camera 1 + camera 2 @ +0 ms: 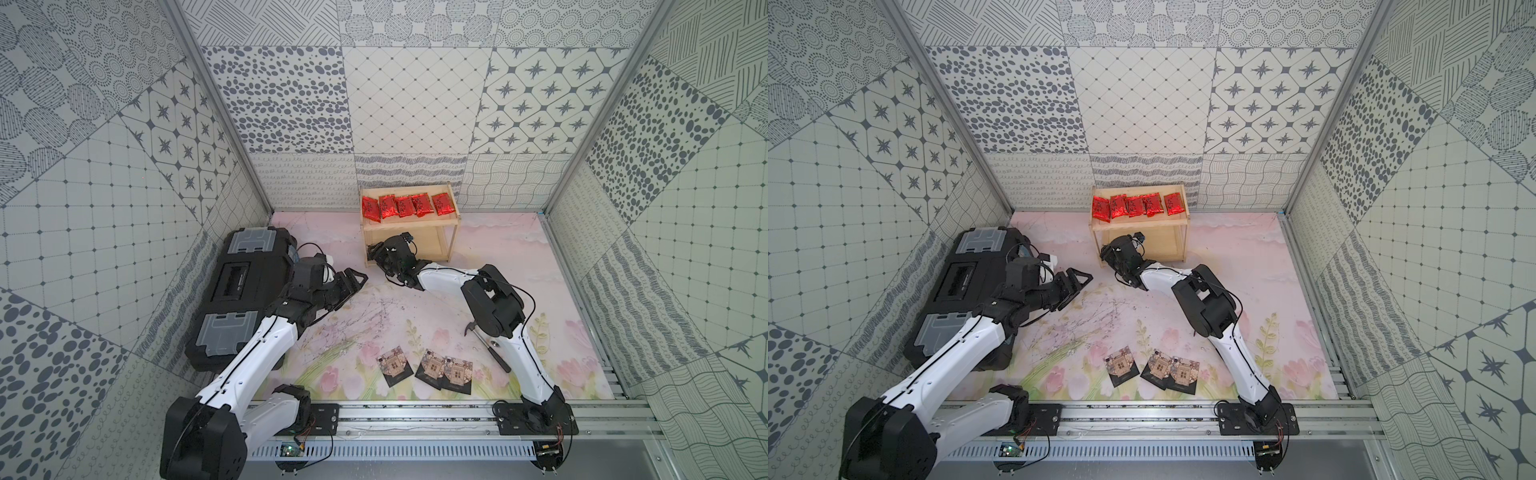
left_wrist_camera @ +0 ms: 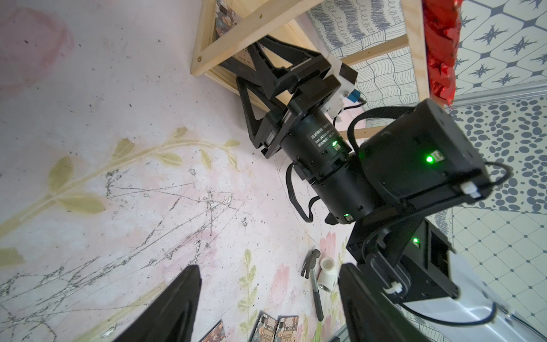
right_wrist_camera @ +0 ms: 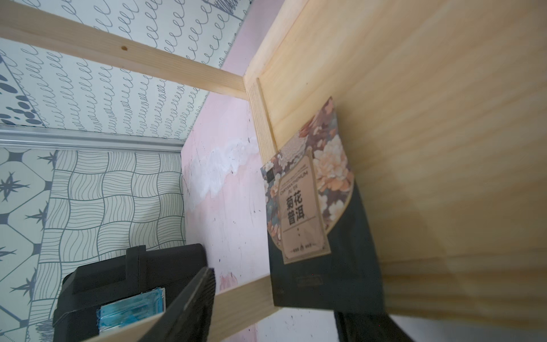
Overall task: Place the tea bags on the shelf by color
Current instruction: Place the tea bag on the shelf.
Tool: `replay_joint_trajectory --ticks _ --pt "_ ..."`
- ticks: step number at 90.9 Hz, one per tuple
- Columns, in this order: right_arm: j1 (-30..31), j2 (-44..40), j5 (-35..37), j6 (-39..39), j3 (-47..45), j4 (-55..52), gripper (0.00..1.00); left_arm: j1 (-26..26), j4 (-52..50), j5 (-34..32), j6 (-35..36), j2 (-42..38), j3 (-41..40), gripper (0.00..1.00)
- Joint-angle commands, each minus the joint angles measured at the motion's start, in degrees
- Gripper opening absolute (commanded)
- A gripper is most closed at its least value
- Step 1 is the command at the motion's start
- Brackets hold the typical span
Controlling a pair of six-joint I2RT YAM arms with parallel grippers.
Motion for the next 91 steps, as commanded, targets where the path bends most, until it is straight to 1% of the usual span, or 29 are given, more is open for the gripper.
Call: replay_joint_trajectory --ticks 1,17,57,82,91 --pt "0.0 1.8 -2.1 -1.5 2.2 -10.8 0.68 0.0 1.1 0.5 1.8 -0.5 0.4 0.78" --pt "-0.5 0.1 -2.5 -1.4 1.9 -14.1 0.69 0.0 1.3 0.5 1.7 -0.9 0.2 0.78" --pt "-1.2 -2.1 -6.9 0.2 0.5 -14.0 0.72 0.0 1.3 0.0 1.6 -1.8 0.0 0.78" --pt "-1.2 -5.6 -8.8 -3.1 -3.3 -11.7 0.73 0.1 1.4 -0.2 1.5 -1.7 -0.1 0.78" --pt "-1.2 -8.0 -11.1 -7.3 -5.1 -11.2 0.73 0.1 1.2 -0.1 1.4 -1.5 -0.2 0.78"
